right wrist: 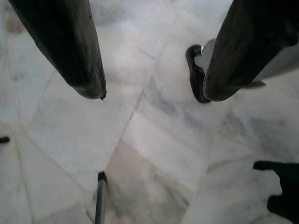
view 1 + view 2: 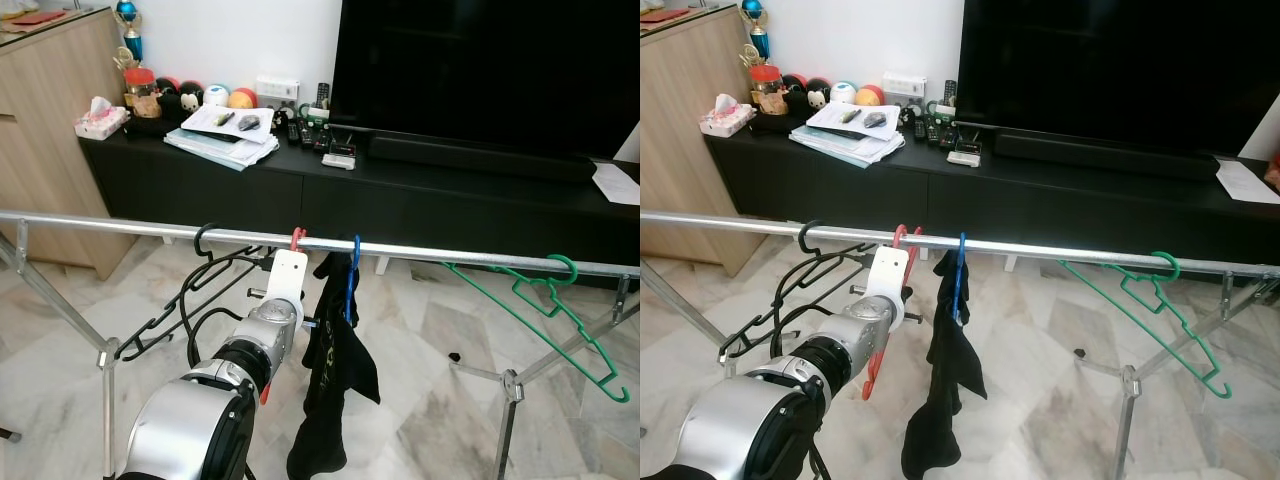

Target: Hang hanger

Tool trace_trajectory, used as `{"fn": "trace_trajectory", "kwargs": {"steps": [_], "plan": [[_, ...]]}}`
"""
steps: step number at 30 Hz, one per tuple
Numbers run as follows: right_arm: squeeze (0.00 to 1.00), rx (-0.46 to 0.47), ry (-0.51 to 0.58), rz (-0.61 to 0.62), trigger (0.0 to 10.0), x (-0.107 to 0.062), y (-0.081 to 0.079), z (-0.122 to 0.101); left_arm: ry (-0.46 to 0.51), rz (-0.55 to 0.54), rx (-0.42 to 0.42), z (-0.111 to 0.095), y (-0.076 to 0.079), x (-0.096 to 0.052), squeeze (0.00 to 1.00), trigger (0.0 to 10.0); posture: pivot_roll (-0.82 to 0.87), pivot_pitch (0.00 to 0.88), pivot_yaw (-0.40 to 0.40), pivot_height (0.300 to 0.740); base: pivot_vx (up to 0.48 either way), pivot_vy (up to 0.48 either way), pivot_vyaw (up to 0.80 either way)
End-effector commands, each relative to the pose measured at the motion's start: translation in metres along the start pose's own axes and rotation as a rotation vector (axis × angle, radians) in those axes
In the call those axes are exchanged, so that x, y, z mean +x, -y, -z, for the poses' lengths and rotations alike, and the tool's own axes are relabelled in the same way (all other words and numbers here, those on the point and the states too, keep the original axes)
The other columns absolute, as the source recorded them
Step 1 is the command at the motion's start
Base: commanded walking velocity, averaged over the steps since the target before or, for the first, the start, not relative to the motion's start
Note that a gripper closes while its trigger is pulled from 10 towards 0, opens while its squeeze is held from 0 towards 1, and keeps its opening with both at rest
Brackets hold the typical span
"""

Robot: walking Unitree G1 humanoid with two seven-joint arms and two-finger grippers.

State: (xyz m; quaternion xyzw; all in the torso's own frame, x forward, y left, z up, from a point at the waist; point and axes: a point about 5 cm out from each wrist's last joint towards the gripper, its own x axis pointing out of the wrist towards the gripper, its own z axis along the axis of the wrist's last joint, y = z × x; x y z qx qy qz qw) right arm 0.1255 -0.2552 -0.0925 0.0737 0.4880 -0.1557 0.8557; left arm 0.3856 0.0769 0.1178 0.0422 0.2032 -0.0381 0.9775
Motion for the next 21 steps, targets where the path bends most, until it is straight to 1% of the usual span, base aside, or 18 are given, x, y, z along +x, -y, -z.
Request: {"fn": "trace_trajectory", "kwargs": {"steps": [1,2,3,5,6,7,8,9,10,12,15,16,17,19,21], "plan": [[0.0,0.004,-0.001,0.011,10.0,-0.002,0.005,0.004,-0.011,-0.019,0.032,0.002,-0.003,0.0,0.0,10.0,-0.26,0.125,-0.082,0.74,0.0,0.0,0.0],[0.0,0.005,-0.003,0.01,10.0,-0.002,0.005,0.005,-0.007,-0.024,0.035,0.001,-0.005,0.0,0.0,10.0,-0.25,0.137,-0.068,0.74,0.0,0.0,0.0],[0.0,0.013,-0.004,0.005,10.0,-0.002,0.003,0.008,-0.004,-0.033,0.049,-0.001,-0.01,0.001,0.0,10.0,-0.24,0.153,-0.041,0.74,0.0,0.0,0.0],[0.0,0.026,-0.005,0.0,10.0,-0.003,0.0,0.012,-0.001,-0.044,0.066,-0.001,-0.016,0.001,0.0,10.0,-0.23,0.165,-0.018,0.74,0.0,0.0,0.0],[0.0,0.039,-0.006,-0.002,10.0,-0.003,-0.002,0.014,0.001,-0.05,0.09,-0.001,-0.02,0.001,0.0,10.0,-0.23,0.169,-0.008,0.74,0.0,0.0,0.0],[0.0,0.052,-0.007,-0.007,10.0,-0.003,-0.005,0.017,0.005,-0.06,0.118,0.0,-0.026,0.002,0.0,10.0,-0.22,0.18,0.023,0.74,0.0,0.0,0.0],[0.0,0.052,-0.007,-0.007,10.0,-0.003,-0.005,0.017,0.005,-0.06,0.118,0.0,-0.026,0.002,0.0,10.0,-0.22,0.18,0.023,0.74,0.0,0.0,0.0],[0.0,0.057,-0.008,-0.011,10.0,-0.003,-0.007,0.019,0.005,-0.065,0.126,0.0,-0.03,0.002,0.0,10.0,-0.21,0.184,0.036,0.74,0.0,0.0,0.0],[0.0,0.074,-0.011,-0.019,10.0,-0.004,-0.012,0.023,0.004,-0.072,0.14,0.001,-0.035,0.002,0.0,10.0,-0.2,0.198,0.066,0.74,0.0,0.0,0.0],[0.0,0.089,-0.012,-0.022,10.0,-0.004,-0.016,0.026,0.003,-0.074,0.152,0.001,-0.038,0.002,0.0,10.0,-0.2,0.198,0.066,0.74,0.0,0.0,0.0],[0.0,0.114,-0.017,-0.024,10.0,-0.004,-0.022,0.03,0.004,-0.077,0.167,0.001,-0.042,0.002,0.0,10.0,-0.19,0.216,0.104,0.74,0.0,0.0,0.0],[0.0,0.12,-0.017,-0.024,10.0,-0.004,-0.023,0.031,0.004,-0.074,0.161,0.001,-0.042,0.002,0.0,10.0,-0.18,0.215,0.108,0.74,0.0,0.0,0.0],[0.0,0.13,-0.018,-0.024,10.0,-0.004,-0.024,0.031,0.012,-0.054,0.134,-0.001,-0.041,0.002,0.0,10.0,-0.18,0.216,0.112,0.74,0.0,0.0,0.0],[0.0,0.136,-0.018,-0.025,10.0,-0.004,-0.027,0.031,0.035,-0.028,0.118,-0.004,-0.04,0.002,0.0,10.0,-0.18,0.211,0.124,0.74,0.0,0.0,0.0],[0.0,0.145,-0.017,-0.027,10.0,-0.004,-0.029,0.031,0.061,0.033,0.042,-0.005,-0.037,0.002,0.0,10.0,-0.17,0.201,0.129,0.74,0.0,0.0,0.0]]}}
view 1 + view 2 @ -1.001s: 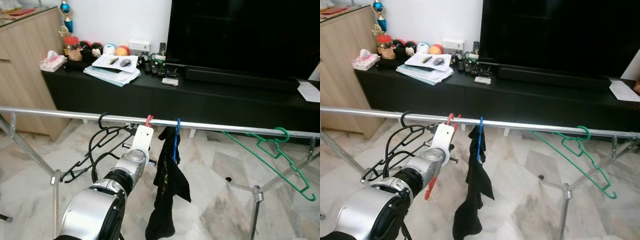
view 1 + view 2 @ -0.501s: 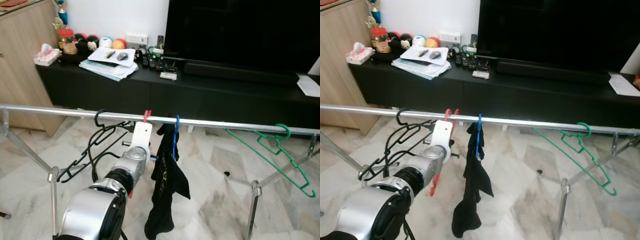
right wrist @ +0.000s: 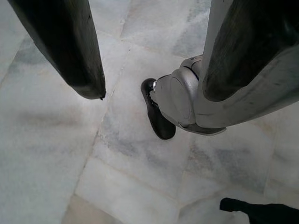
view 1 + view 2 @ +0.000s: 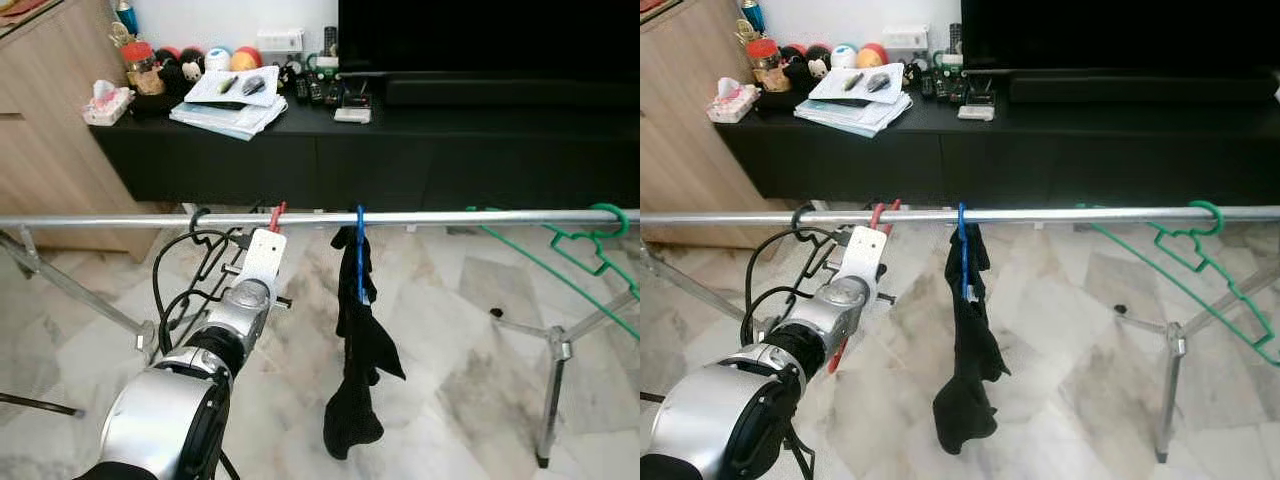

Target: Hang hanger

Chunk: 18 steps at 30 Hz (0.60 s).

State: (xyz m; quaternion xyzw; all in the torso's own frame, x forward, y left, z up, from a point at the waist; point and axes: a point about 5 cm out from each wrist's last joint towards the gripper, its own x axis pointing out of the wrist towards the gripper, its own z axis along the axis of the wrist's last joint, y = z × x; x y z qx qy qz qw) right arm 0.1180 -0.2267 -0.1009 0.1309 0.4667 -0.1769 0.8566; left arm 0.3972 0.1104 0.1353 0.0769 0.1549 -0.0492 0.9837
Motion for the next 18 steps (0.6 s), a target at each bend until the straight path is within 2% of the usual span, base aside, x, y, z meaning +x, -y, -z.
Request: {"fn": "trace_trajectory", "kwargs": {"steps": [1,2,3,4,5,7,8,10,18], "plan": [[0.0,0.023,-0.039,-0.002,10.0,-0.002,-0.004,0.012,-0.027,0.042,-0.044,0.013,0.0,-0.001,0.0,10.0,-0.17,0.198,0.129,0.74,0.0,0.0,0.0],[0.0,0.025,-0.038,-0.003,10.0,-0.002,-0.005,0.011,-0.027,0.054,-0.046,0.014,0.0,-0.001,0.21,10.0,-0.17,0.192,0.131,0.74,0.0,0.0,0.0],[0.0,0.025,-0.037,-0.003,10.0,-0.001,-0.005,0.011,-0.03,0.057,-0.048,0.015,0.0,-0.002,0.21,10.0,-0.16,0.188,0.131,0.74,0.0,0.0,0.0],[0.0,0.025,-0.036,-0.004,10.0,-0.001,-0.005,0.01,-0.032,0.062,-0.049,0.016,0.0,-0.002,0.49,10.0,-0.16,0.183,0.131,0.74,0.0,0.0,0.0],[0.0,0.03,-0.03,-0.006,10.0,0.0,-0.007,0.007,-0.039,0.076,-0.039,0.021,0.0,-0.003,1.0,10.0,-0.15,0.163,0.132,0.74,0.0,0.0,0.0],[0.0,0.031,-0.027,-0.008,10.0,0.0,-0.007,0.005,-0.045,0.086,-0.047,0.025,0.0,-0.003,1.0,10.0,-0.15,0.159,0.131,0.74,0.0,0.0,0.0],[0.0,0.025,0.0,-0.038,10.0,-0.001,-0.027,0.013,-0.043,0.094,-0.053,0.027,-0.002,-0.004,1.0,10.0,-0.15,0.147,0.128,0.74,0.0,0.0,0.0],[0.0,0.023,0.024,-0.057,10.0,-0.002,-0.04,0.015,-0.036,0.104,-0.051,0.028,-0.003,-0.004,1.0,10.0,-0.15,0.131,0.123,0.74,0.0,0.0,0.0],[0.0,0.002,0.037,-0.059,10.0,0.002,-0.041,0.002,0.071,0.119,-0.028,0.023,-0.022,-0.007,1.0,10.0,-0.12,0.06,0.089,0.74,0.0,0.0,0.0]]}}
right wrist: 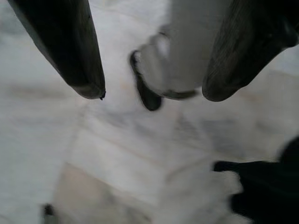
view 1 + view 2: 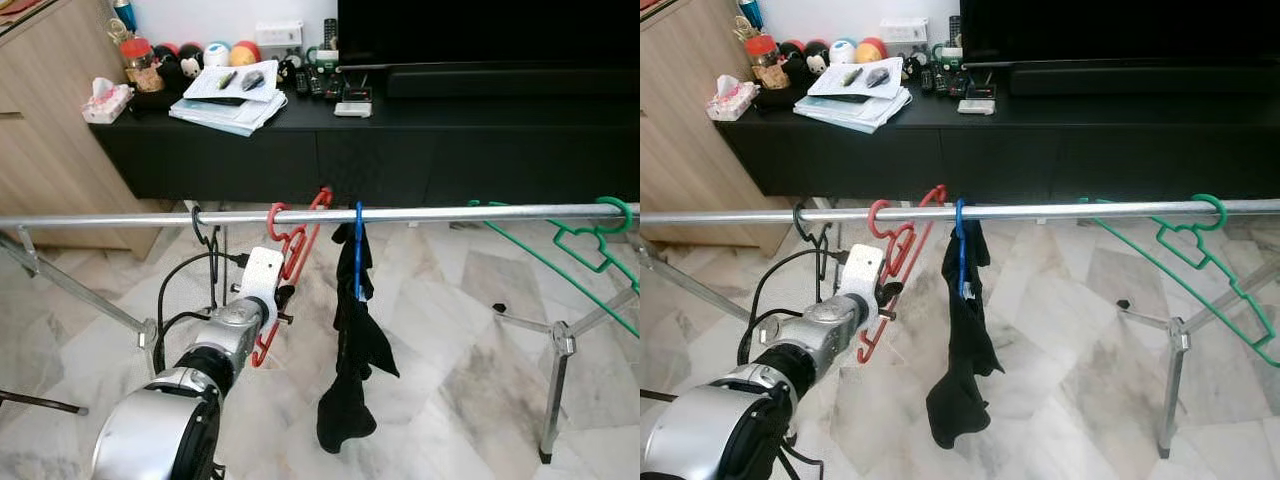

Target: Hang hanger

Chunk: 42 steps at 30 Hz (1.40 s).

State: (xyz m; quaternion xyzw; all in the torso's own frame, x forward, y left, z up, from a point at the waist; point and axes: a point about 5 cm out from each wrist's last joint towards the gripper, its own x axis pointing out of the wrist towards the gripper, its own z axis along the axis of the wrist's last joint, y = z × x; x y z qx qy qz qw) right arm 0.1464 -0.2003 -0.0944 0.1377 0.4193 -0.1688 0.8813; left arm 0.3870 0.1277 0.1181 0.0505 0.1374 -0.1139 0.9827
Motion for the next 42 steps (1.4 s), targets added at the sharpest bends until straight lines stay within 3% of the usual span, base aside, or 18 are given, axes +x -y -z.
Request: {"fn": "trace_trajectory", "kwargs": {"steps": [1,6,8,11,18,25,26,29,30,31,32,35,36,37,38,40,42], "plan": [[0.0,-0.01,-0.063,-0.018,10.0,-0.004,-0.004,0.016,0.024,-0.013,0.004,0.001,-0.009,-0.003,1.0,10.0,-0.12,0.06,0.089,0.74,0.0,0.0,0.0],[0.0,-0.025,-0.052,-0.021,10.0,-0.001,-0.005,0.007,0.122,0.012,-0.019,-0.004,-0.017,-0.009,1.0,10.0,-0.1,0.019,0.066,0.74,0.0,0.0,0.0],[0.0,-0.036,-0.05,-0.025,10.0,0.001,-0.006,0.003,0.152,0.047,0.018,0.003,-0.018,-0.016,1.0,10.0,-0.09,0.005,0.054,0.74,0.0,0.0,0.0],[0.0,-0.04,-0.05,-0.026,10.0,0.002,-0.006,0.001,0.153,0.059,0.036,0.008,-0.018,-0.021,1.0,10.0,-0.08,0.0,0.045,0.74,0.0,0.0,0.0],[0.0,-0.07,-0.058,-0.039,10.0,0.005,-0.015,-0.005,0.133,0.086,0.081,0.036,-0.025,-0.049,1.0,10.0,-0.06,0.0,0.021,0.74,0.0,0.0,0.0],[0.0,-0.076,-0.057,-0.033,10.0,0.006,-0.014,-0.008,0.22,0.111,0.069,0.054,-0.026,-0.09,1.0,10.0,-0.04,0.0,0.013,0.74,0.0,0.0,0.0],[0.0,-0.079,-0.055,-0.031,10.0,0.006,-0.013,-0.01,0.177,0.134,0.113,0.071,-0.024,-0.107,1.0,10.0,-0.04,0.0,0.012,0.74,0.0,0.0,0.0],[0.0,-0.081,-0.054,-0.03,10.0,0.007,-0.013,-0.012,0.075,0.143,0.16,0.1,-0.025,-0.124,1.0,10.0,-0.03,0.0,0.009,0.74,0.0,0.0,0.0],[0.0,-0.081,-0.053,-0.029,10.0,0.007,-0.012,-0.013,0.034,0.117,0.144,0.115,-0.029,-0.132,0.18,10.0,-0.02,0.0,0.007,0.74,0.0,0.0,0.0],[0.0,-0.082,-0.052,-0.028,10.0,0.007,-0.011,-0.014,0.01,0.101,0.142,0.123,-0.031,-0.136,0.18,10.0,-0.02,0.0,0.006,0.74,0.0,0.0,0.0],[0.0,-0.084,-0.052,-0.028,10.0,0.007,-0.011,-0.015,-0.009,0.078,0.142,0.131,-0.036,-0.138,0.0,10.0,-0.01,0.0,0.005,0.74,0.0,0.0,0.0],[0.0,-0.087,-0.052,-0.029,10.0,0.008,-0.01,-0.016,-0.048,0.023,0.127,0.145,-0.043,-0.141,0.0,10.0,-0.01,0.0,0.001,0.74,0.0,0.0,0.0],[0.0,-0.089,-0.047,-0.031,10.0,0.008,-0.01,-0.018,-0.125,-0.047,0.075,0.166,-0.05,-0.143,0.0,10.0,-0.02,0.0,-0.005,0.74,0.0,0.0,0.0],[0.0,-0.089,-0.047,-0.031,10.0,0.008,-0.01,-0.018,-0.125,-0.047,0.075,0.166,-0.05,-0.143,0.0,10.0,-0.02,0.0,-0.005,0.74,0.0,0.0,0.0],[0.0,-0.092,-0.039,-0.035,10.0,0.009,-0.01,-0.021,-0.212,-0.076,0.029,0.185,-0.05,-0.146,0.0,10.0,-0.02,0.0,-0.005,0.74,0.0,0.0,0.0],[0.0,-0.091,-0.036,-0.037,10.0,0.009,-0.009,-0.021,-0.237,-0.088,0.0,0.191,-0.05,-0.146,0.0,10.0,-0.03,0.0,-0.007,0.74,0.0,0.0,0.0],[0.0,-0.098,-0.038,-0.035,10.0,0.009,-0.009,-0.022,-0.327,-0.13,-0.063,0.208,-0.048,-0.15,0.0,10.0,-0.03,0.0,-0.015,0.74,0.0,0.0,0.0]]}}
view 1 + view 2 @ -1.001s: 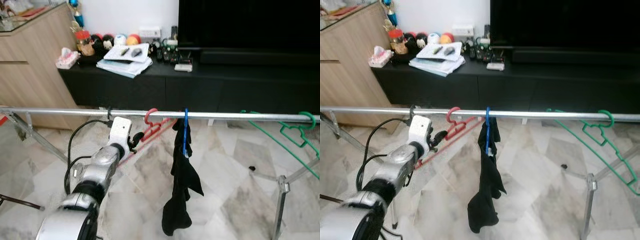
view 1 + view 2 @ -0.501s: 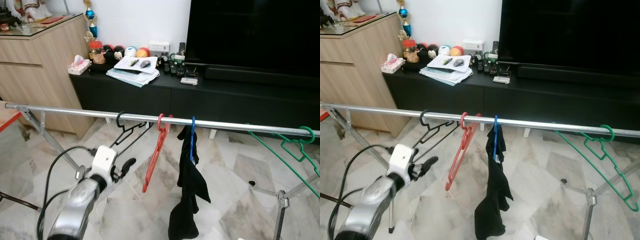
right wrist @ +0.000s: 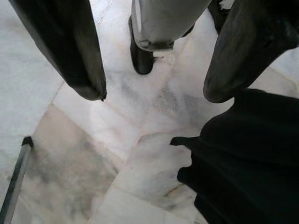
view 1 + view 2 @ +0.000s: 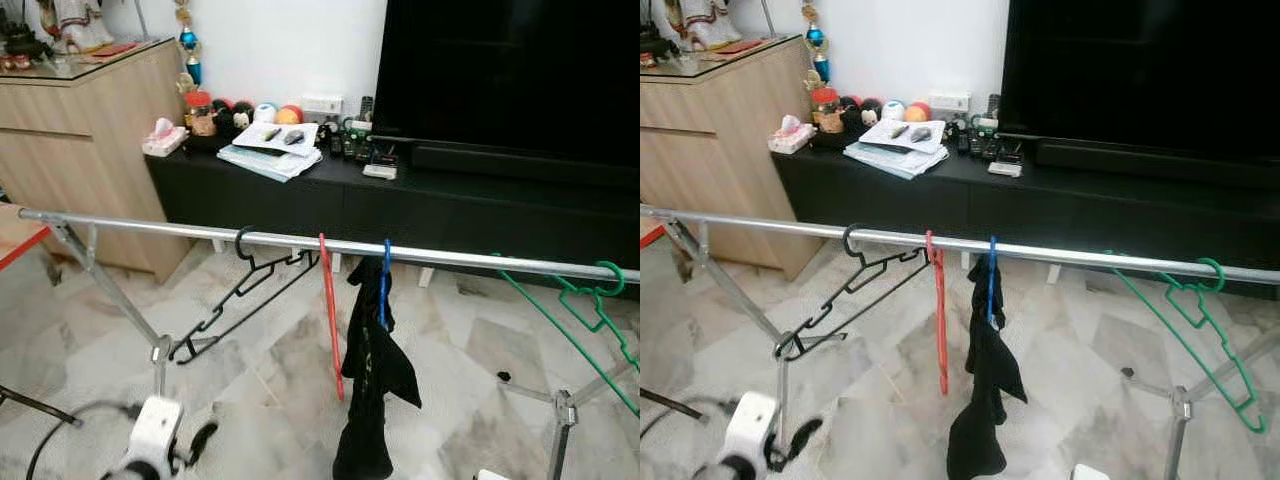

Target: Hang hanger

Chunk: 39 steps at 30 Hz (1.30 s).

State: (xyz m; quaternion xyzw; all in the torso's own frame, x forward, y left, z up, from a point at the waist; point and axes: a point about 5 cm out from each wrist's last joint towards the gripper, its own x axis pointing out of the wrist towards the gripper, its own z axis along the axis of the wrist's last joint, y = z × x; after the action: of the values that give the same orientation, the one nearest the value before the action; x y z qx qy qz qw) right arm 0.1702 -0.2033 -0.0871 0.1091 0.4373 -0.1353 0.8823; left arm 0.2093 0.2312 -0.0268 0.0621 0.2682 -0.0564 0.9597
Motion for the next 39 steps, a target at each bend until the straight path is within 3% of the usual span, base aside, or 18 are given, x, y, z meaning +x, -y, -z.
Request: {"fn": "trace_trajectory", "kwargs": {"steps": [1,6,7,11,17,32,39], "plan": [[0.0,-0.014,-0.009,-0.004,10.0,0.0,-0.001,0.0,-0.082,-0.04,-0.06,0.015,0.001,0.001,0.0,10.0,-0.03,0.0,-0.018,0.74,0.0,0.0,0.0],[0.0,-0.017,-0.015,-0.004,10.0,0.0,-0.001,0.0,-0.188,-0.085,-0.133,0.036,0.004,0.0,0.0,10.0,-0.04,0.0,-0.03,0.74,0.0,0.0,0.0],[0.0,-0.027,-0.023,-0.008,10.0,0.001,-0.002,0.0,-0.273,-0.107,-0.151,0.051,0.006,-0.004,0.0,10.0,-0.05,0.0,-0.029,0.74,0.0,0.0,0.0],[0.0,-0.031,-0.038,-0.018,10.0,0.0,-0.003,0.002,-0.362,-0.128,-0.185,0.068,0.013,-0.01,0.0,10.0,-0.08,0.0,-0.022,0.74,0.0,0.0,-0.54],[0.0,-0.05,-0.05,-0.026,10.0,0.0,-0.005,0.005,-0.355,-0.099,-0.18,0.068,0.018,-0.009,0.0,10.0,-0.07,0.0,-0.022,0.74,0.0,0.0,-0.7],[0.0,-0.055,-0.053,-0.037,10.0,0.0,-0.005,0.004,-0.366,-0.129,-0.186,0.063,0.013,-0.004,0.0,10.0,-0.06,0.0,-0.01,0.74,0.0,0.0,-0.7],[0.0,-0.049,-0.031,-0.033,10.0,0.001,-0.003,0.0,-0.396,-0.12,-0.187,0.067,0.019,-0.004,0.0,10.0,-0.07,0.0,-0.014,0.74,0.0,0.0,0.0]]}}
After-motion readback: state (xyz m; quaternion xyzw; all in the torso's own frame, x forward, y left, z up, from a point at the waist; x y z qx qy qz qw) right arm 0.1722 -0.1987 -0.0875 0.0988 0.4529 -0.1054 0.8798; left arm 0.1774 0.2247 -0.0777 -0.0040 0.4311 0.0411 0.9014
